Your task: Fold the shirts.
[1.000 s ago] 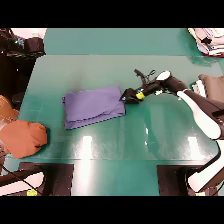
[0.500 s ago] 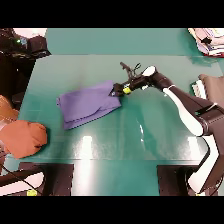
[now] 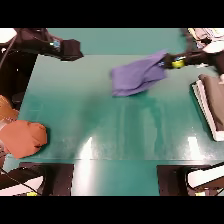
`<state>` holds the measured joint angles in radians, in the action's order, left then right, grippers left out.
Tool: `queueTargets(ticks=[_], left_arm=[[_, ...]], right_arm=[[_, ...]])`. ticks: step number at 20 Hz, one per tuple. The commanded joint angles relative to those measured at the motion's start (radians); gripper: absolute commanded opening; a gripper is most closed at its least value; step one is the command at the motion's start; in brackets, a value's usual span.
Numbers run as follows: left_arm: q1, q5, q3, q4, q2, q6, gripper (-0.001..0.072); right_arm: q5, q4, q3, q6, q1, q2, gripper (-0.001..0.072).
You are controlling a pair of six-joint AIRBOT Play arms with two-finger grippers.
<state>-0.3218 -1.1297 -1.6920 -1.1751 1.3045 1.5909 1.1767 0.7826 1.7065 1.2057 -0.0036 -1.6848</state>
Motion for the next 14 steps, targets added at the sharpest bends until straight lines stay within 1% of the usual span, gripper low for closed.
queueTargets(ticks=[1,4,7,11,14], left_arm=[[-0.085,0.076,0.000,0.002,0.000,-0.002,0.0028],[-0.103,0.078,0.000,0.002,0.000,-0.001,0.0028],[-0.103,0.079,0.000,0.002,0.000,-0.001,0.0028],[-0.103,0.094,0.000,0.001,0.000,-0.002,0.0028],[-0.103,0.093,0.000,0.001,0.000,-0.002,0.0028]], right_arm=[[-0.027,0.042,0.002,0.002,-0.251,0.072,0.0014],[-0.066,0.022,0.002,0.001,-0.416,0.072,0.0014],[-0.134,0.021,0.002,0.001,-0.510,0.072,0.0014],[-0.175,0.006,0.030,-0.001,-0.536,0.072,0.0014],[-0.159,-0.002,0.174,-0.003,-0.533,0.072,0.0013]])
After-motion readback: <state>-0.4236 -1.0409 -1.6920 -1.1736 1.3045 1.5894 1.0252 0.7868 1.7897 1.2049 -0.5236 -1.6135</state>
